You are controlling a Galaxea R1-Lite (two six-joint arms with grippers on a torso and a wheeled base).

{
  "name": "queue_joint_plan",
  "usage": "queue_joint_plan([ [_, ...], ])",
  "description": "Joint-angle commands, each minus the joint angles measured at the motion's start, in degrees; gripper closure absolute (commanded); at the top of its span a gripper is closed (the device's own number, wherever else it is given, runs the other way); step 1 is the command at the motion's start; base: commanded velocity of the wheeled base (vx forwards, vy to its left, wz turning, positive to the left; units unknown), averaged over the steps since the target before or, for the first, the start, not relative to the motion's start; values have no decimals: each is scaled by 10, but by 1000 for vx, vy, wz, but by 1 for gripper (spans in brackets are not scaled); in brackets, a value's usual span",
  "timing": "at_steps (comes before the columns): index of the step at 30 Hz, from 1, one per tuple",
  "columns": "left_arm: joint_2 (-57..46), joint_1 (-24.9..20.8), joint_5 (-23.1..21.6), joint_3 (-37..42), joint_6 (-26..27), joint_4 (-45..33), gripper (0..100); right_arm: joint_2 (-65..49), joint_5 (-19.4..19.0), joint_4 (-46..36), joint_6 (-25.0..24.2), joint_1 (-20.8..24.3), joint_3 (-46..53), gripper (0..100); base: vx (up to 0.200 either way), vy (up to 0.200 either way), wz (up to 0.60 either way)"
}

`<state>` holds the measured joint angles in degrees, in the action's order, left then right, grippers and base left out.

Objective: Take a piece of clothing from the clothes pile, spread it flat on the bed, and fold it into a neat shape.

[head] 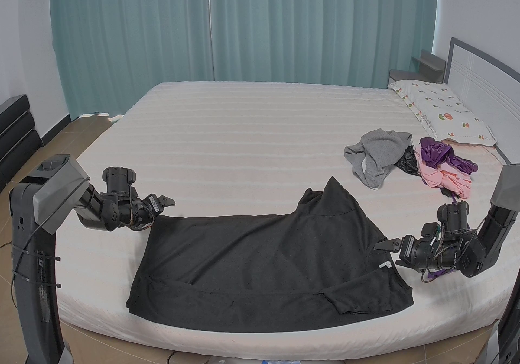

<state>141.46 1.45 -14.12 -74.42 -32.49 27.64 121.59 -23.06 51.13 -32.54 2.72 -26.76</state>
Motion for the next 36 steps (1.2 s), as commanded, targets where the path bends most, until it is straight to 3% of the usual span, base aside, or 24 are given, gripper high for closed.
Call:
queue_joint_plan([
  [1,57,3,2,-45,-1,-5,0,3,-1,0,0,4,0,0,0,0,0],
  [8,55,3,2,-45,-28,-4,0,4,-1,0,-1,5,-1,0,0,0,0],
  [9,55,3,2,-44,-28,-4,100,4,-1,0,-1,5,-1,0,0,0,0],
  [15,51,3,5,-39,-34,-2,100,4,-1,0,-2,7,-1,0,0,0,0],
  [21,21,5,23,-34,-109,0,100,7,32,-26,0,27,-54,0,0,0,0],
  [26,12,4,21,-26,-130,0,100,40,82,-96,2,50,-160,0,0,0,0],
  [36,11,2,16,-6,-129,0,100,133,88,-248,0,71,-395,0,0,0,0],
])
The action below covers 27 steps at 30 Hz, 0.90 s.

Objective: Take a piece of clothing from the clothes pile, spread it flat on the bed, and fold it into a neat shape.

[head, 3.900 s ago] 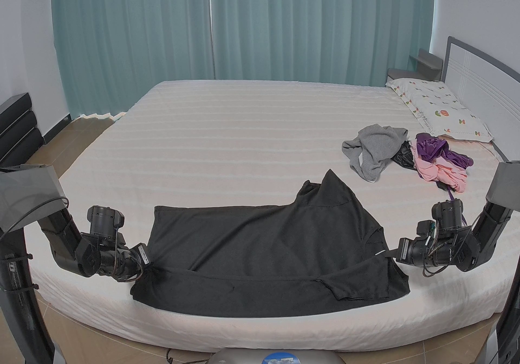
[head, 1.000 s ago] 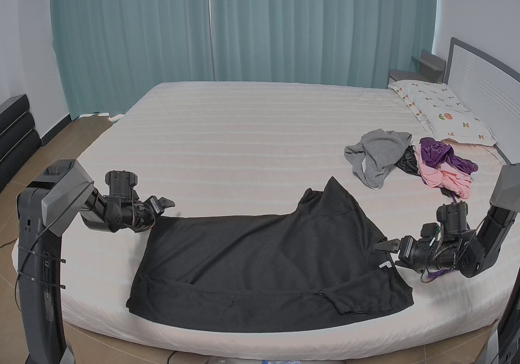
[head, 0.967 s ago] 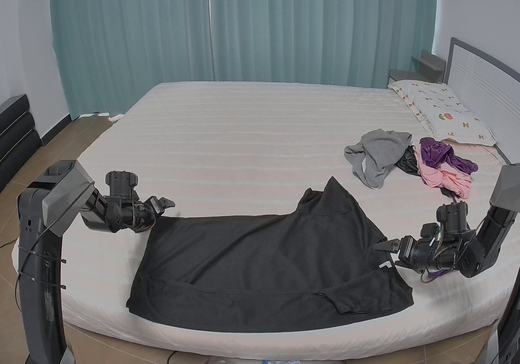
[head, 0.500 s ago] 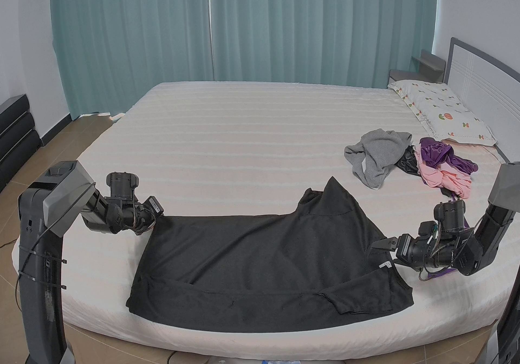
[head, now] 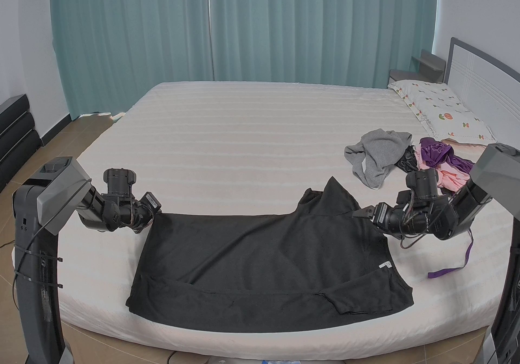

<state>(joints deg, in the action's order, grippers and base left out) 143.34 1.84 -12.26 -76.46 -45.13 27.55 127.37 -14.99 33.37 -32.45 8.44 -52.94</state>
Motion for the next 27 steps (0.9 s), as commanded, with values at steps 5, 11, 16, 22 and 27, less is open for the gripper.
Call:
queue_joint_plan([
  [5,-12,-2,-4,29,-1,11,100,138,47,-102,6,13,-215,0,0,0,0],
  [11,-12,-3,-5,61,1,66,100,222,85,-105,2,9,-330,0,0,0,0],
  [16,-15,-2,-24,64,1,65,100,266,108,-99,1,7,-396,0,0,0,0],
  [22,-14,-2,-24,64,2,64,100,287,110,-67,-13,8,-443,0,0,0,0],
  [27,-14,-2,-24,63,1,65,100,286,110,-63,-18,9,-438,100,0,0,0],
])
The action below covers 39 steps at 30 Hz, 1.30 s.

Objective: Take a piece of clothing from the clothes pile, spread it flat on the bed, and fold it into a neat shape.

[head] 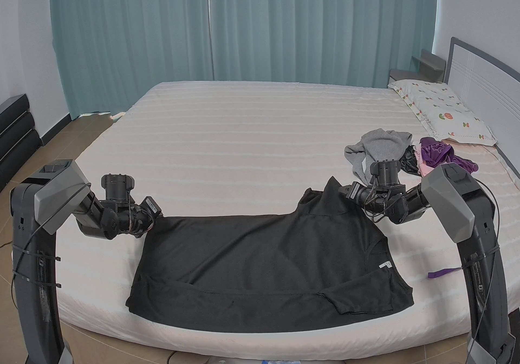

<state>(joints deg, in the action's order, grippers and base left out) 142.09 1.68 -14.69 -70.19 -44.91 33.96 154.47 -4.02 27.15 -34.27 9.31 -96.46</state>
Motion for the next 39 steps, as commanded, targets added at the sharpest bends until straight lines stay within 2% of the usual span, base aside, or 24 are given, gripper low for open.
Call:
queue_joint_plan([
  [1,-2,0,-1,1,-1,1,100,13,1,-3,0,-1,0,100,0,0,0],
  [17,-10,1,8,1,1,1,100,-68,-4,4,4,-23,74,100,0,0,0],
  [21,-24,2,60,2,-2,1,100,-92,-2,16,-4,-22,114,100,0,0,0],
  [30,-66,6,63,33,-5,2,100,-117,-5,70,-6,-18,174,100,0,0,0],
  [34,-82,10,61,46,-4,6,100,-134,-16,111,-25,-24,198,100,0,0,0],
  [36,-87,14,60,49,-5,17,100,-150,-34,138,-56,-28,216,100,0,0,0],
  [39,-86,14,60,54,-5,28,100,-161,-56,144,-55,-31,245,100,0,0,0],
])
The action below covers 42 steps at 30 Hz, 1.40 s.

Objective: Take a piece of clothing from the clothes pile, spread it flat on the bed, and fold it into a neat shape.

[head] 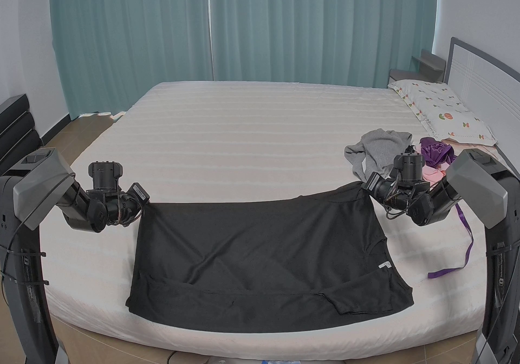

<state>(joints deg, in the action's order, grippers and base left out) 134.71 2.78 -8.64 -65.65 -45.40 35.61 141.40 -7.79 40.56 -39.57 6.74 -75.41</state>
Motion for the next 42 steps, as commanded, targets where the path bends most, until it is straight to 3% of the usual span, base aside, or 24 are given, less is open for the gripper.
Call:
queue_joint_plan([
  [1,-12,3,-1,13,0,23,100,-37,-31,19,-2,-7,47,100,0,0,0],
  [13,-11,4,-1,24,-1,45,100,-37,-36,61,-14,-16,64,100,0,0,0],
  [32,-18,7,-1,32,0,45,100,-42,-38,54,-10,-31,72,100,0,0,0],
  [42,-59,0,-1,82,12,44,100,-95,-81,56,-9,-40,148,100,0,0,0],
])
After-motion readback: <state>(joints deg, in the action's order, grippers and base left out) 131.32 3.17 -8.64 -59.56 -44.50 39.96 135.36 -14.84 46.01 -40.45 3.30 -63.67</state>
